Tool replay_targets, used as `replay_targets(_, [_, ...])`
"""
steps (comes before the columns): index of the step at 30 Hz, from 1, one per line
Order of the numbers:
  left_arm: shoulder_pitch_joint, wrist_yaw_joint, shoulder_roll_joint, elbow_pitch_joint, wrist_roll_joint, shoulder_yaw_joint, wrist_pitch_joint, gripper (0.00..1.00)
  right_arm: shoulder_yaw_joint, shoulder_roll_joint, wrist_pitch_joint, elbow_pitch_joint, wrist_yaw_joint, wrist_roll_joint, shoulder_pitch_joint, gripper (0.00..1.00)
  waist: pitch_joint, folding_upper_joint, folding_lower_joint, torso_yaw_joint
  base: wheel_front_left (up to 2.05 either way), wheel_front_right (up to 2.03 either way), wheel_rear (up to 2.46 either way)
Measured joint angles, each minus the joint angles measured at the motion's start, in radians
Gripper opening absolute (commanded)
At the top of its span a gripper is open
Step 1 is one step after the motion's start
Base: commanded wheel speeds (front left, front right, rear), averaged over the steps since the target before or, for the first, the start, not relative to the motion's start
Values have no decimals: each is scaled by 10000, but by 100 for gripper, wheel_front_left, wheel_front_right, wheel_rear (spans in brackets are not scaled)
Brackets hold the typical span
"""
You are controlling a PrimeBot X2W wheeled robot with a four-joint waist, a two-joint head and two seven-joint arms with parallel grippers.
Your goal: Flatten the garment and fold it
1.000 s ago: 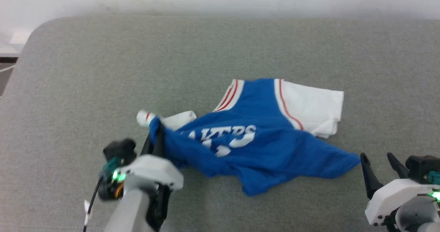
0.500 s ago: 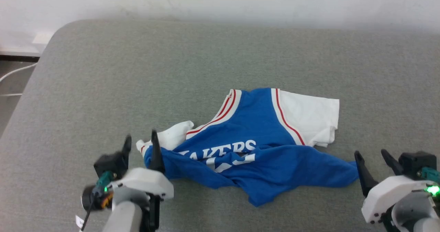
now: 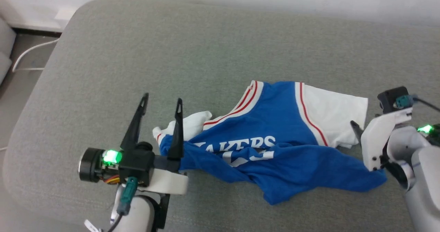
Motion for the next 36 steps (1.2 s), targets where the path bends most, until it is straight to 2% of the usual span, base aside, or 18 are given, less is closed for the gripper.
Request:
replay_targets(8, [151,253,-144,-2,-61,-454,0,100,35,-245,520,2656,0,-470,-1538,100,404,0,0,672,0,0,0])
replay_targets(12, [149,316,-188,36,-127,-587,2,100,169,-424,500,3409,0,-750,-1873,100,545,0,-1,981,0,0,0])
replay_targets(13, [149,334,-188,38,-140,-585,2,100,188,-431,464,3576,0,-738,-1938,91,569,0,-2,1040,0,0,0])
replay_targets(14, [149,334,-184,44,-163,-577,2,100,205,-430,458,3703,-8,-715,-1969,0,586,-1,-2,1083,0,0,0])
replay_targets(20, [149,345,-127,165,-244,-456,2,100,230,-422,-610,4121,13,-805,-2002,0,513,-1,-1,963,0,0,0])
replay_targets(26, [165,345,-50,320,-345,-320,2,100,-800,-809,-1839,4297,2,-1256,-1616,0,176,0,0,510,0,0,0])
replay_targets(33, [346,343,-50,393,-491,-209,2,100,-1860,-742,-2364,2840,2,-1712,-564,0,-276,0,-1,-204,0,0,0])
replay_targets(35, [411,330,-54,472,-562,-161,2,100,-1988,-523,-2341,2499,0,-1634,-97,100,-363,0,-1,-436,0,0,0])
replay_targets(36, [411,314,-69,525,-600,-153,2,100,-1990,-385,-2339,2387,0,-1505,113,100,-395,0,-1,-550,0,0,0])
